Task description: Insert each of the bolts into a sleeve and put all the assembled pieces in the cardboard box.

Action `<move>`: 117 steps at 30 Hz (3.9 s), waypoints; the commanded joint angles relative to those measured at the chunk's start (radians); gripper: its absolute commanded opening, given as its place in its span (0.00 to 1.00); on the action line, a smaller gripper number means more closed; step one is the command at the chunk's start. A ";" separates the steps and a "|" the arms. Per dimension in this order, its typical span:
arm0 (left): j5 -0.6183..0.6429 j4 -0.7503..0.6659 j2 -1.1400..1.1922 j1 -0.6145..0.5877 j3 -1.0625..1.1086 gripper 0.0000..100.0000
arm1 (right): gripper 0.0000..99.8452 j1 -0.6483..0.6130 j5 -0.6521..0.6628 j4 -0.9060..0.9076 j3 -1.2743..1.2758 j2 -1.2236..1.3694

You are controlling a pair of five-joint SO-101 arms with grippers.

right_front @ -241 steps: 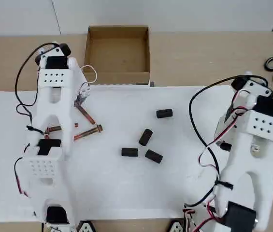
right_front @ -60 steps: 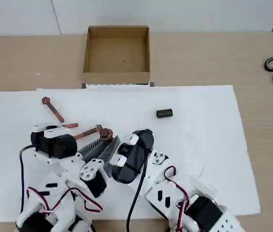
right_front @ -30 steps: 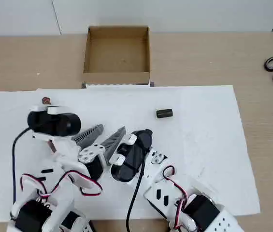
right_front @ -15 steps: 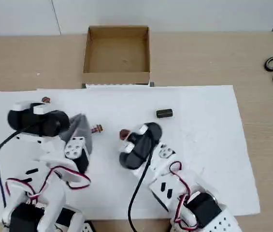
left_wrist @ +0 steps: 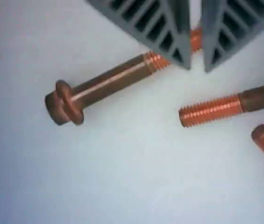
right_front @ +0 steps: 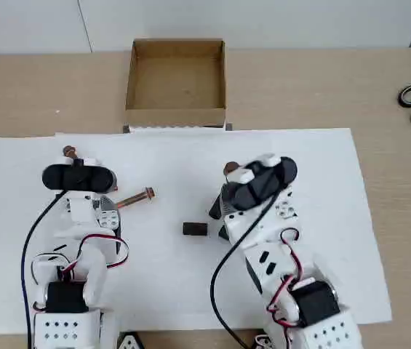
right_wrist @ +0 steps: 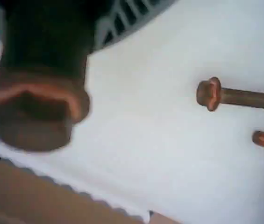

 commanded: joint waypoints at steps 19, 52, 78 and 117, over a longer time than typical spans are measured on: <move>-0.009 -0.038 -0.005 -0.006 0.136 0.01 | 0.00 0.073 -0.006 -0.108 -1.212 1.308; -0.008 -0.038 -0.005 -0.002 0.136 0.01 | 0.18 0.125 -0.009 0.269 -2.667 2.520; -0.008 -0.038 -0.005 -0.003 0.136 0.01 | 0.18 0.084 -0.193 0.943 -2.651 2.187; -0.008 -0.038 -0.005 -0.002 0.136 0.01 | 0.18 -0.061 -0.700 0.868 -1.410 1.692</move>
